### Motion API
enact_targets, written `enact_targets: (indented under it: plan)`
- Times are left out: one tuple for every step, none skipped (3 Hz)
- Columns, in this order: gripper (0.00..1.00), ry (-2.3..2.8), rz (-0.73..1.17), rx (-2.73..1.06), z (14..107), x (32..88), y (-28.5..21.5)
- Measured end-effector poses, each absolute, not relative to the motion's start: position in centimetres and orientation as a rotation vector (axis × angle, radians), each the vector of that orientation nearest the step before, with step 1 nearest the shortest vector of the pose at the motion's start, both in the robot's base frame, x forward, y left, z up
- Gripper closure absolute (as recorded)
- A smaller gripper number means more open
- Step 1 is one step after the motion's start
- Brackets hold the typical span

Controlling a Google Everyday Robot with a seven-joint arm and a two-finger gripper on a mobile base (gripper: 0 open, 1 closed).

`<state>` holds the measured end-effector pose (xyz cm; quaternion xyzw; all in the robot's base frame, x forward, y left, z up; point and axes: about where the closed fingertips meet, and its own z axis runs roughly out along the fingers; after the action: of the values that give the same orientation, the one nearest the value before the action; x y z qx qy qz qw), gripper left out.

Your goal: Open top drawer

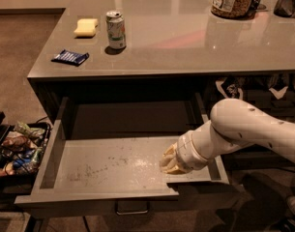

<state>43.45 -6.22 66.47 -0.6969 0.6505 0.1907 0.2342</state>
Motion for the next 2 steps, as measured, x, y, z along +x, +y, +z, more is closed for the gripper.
enact_targets:
  plan:
    - [1.0,1.764,0.521,-1.922,66.6,44.2,-5.9]
    - [1.0,1.727,0.499,-1.934,67.4,46.7,-5.5]
